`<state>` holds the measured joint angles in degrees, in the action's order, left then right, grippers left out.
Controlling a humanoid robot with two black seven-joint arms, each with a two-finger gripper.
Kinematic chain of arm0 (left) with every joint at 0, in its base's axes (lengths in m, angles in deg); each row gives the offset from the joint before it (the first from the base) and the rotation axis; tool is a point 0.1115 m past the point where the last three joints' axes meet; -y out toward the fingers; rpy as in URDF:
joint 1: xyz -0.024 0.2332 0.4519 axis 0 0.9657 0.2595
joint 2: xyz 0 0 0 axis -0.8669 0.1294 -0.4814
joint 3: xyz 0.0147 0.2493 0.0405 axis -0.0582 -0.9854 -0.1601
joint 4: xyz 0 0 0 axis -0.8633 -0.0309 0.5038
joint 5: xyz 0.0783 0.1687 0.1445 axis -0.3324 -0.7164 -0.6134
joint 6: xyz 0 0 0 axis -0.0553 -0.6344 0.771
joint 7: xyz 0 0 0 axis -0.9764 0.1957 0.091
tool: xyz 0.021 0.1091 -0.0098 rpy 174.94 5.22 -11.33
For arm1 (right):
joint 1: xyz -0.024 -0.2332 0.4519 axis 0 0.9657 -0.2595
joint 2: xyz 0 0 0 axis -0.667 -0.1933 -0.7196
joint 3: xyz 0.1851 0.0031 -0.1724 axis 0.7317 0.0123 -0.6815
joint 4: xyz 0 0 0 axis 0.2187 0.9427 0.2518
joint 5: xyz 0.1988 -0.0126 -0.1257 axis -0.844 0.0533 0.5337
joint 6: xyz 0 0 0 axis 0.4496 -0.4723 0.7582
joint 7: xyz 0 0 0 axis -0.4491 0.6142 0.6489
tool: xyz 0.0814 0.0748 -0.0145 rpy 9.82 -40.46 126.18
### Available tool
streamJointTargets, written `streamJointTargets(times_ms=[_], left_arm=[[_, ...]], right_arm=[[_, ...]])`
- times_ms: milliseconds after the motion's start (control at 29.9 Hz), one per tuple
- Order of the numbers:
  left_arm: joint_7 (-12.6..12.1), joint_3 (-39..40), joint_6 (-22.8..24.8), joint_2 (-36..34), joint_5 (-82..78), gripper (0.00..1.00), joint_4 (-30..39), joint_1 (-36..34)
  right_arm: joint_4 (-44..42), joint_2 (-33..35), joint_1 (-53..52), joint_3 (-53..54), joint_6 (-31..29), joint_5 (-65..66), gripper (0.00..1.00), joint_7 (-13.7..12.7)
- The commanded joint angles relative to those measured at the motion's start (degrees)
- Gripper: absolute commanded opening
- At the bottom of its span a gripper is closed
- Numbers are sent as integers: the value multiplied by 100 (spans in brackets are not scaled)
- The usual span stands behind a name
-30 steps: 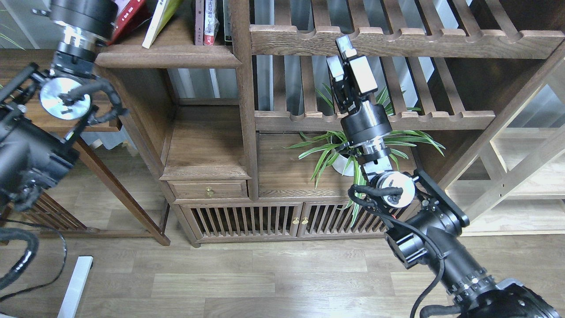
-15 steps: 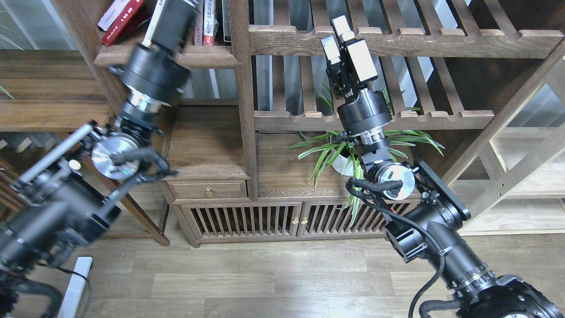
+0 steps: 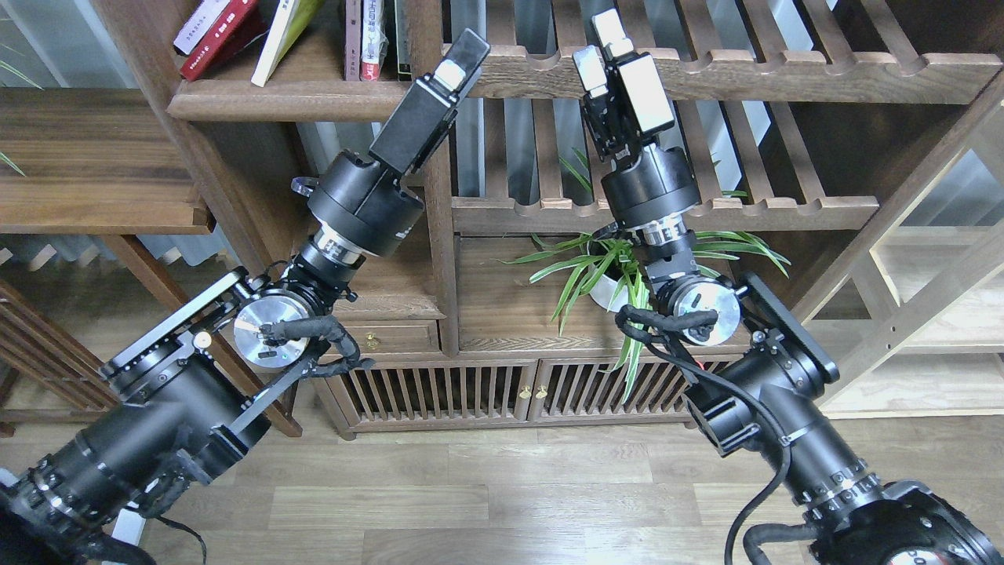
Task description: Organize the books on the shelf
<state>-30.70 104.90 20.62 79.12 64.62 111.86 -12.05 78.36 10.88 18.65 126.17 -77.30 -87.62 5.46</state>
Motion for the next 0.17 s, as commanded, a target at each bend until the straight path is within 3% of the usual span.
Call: streamJointTargets(times_ms=[0,134], left_arm=[[0,-89,-1,48,-7,99,-4,29],[0,-151,-1,92,-7,99,-4,64]], right_arm=[[0,0,7,0,0,0,88,1],[0,0,7,9,0,0,88,9]])
